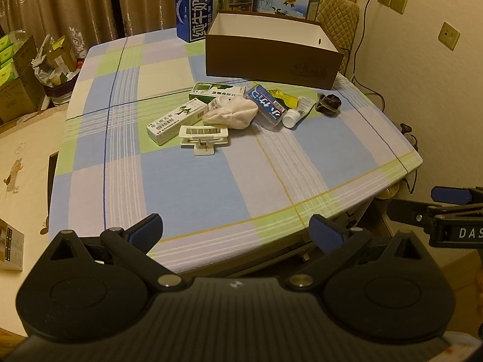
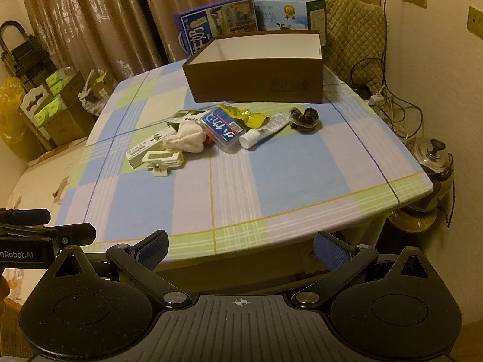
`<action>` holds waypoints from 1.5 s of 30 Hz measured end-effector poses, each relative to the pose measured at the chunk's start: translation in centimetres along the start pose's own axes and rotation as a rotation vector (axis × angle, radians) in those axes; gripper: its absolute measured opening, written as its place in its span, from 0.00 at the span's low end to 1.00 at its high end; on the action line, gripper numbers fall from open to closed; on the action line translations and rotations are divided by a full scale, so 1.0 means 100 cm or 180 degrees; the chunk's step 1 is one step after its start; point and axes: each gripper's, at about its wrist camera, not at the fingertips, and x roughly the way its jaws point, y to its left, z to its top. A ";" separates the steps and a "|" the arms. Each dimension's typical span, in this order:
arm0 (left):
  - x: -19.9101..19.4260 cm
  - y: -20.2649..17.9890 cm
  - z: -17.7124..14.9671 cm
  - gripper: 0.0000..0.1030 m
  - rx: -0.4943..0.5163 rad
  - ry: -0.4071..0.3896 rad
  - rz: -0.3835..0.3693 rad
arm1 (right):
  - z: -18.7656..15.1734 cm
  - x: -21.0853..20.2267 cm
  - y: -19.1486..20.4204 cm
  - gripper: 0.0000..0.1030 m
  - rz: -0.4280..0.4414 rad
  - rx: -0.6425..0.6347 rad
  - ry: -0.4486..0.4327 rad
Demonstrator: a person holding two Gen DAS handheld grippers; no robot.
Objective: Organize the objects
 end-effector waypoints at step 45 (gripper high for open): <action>0.008 0.010 0.011 0.99 0.0046 0.0025 -0.0079 | 0.008 0.006 0.005 0.98 -0.0020 -0.0002 0.0006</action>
